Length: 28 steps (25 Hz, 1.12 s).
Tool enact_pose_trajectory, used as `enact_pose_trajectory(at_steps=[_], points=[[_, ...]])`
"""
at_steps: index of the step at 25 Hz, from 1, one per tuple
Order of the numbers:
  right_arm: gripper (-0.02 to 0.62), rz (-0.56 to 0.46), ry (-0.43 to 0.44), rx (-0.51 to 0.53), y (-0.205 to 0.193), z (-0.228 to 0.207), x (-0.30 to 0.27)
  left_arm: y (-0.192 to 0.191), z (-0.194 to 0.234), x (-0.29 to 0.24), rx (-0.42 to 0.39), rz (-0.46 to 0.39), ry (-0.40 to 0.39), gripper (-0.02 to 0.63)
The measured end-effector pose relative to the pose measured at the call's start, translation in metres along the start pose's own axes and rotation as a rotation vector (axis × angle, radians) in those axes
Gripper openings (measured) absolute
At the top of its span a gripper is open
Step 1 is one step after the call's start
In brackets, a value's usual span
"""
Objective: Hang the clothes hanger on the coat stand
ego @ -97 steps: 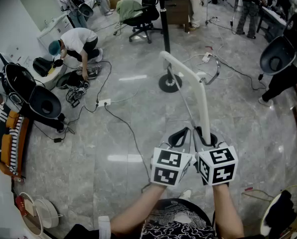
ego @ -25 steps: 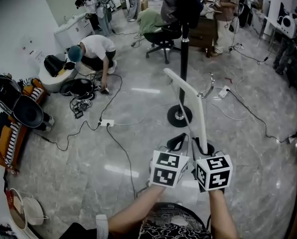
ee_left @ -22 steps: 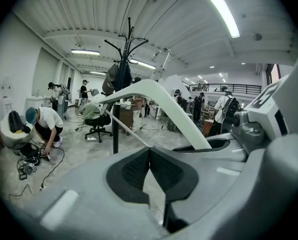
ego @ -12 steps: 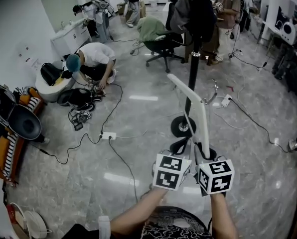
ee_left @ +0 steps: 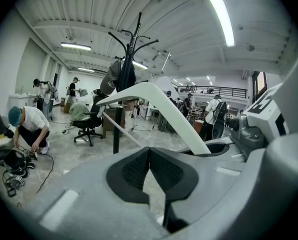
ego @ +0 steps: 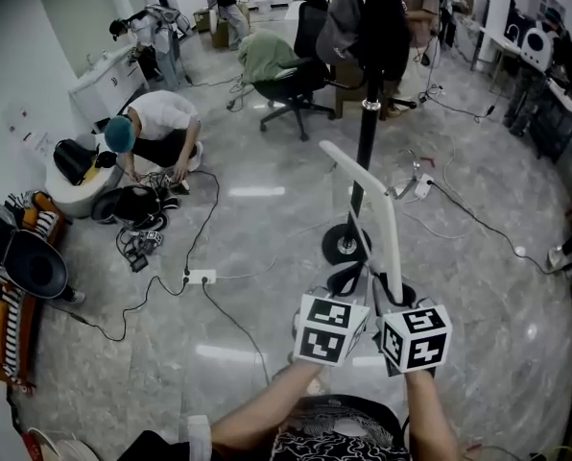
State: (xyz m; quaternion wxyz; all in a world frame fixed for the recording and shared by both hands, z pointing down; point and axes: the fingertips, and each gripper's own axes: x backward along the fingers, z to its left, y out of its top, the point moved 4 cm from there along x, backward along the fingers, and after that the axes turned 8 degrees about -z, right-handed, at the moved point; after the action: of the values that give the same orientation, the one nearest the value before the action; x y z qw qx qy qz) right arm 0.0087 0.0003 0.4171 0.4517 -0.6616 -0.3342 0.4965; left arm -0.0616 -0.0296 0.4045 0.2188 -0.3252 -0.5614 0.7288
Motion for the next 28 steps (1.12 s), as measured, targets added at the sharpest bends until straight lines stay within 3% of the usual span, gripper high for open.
enact_pose_trajectory(at_steps=[14, 28], points=[[0.029, 0.003, -0.009, -0.004, 0.014, 0.003, -0.053, 0.003, 0.049, -0.020, 0.017, 0.010, -0.003, 0.006], [0.029, -0.004, 0.070, 0.019, 0.043, -0.057, -0.116, 0.029, 0.073, -0.101, 0.001, -0.003, 0.087, 0.006]])
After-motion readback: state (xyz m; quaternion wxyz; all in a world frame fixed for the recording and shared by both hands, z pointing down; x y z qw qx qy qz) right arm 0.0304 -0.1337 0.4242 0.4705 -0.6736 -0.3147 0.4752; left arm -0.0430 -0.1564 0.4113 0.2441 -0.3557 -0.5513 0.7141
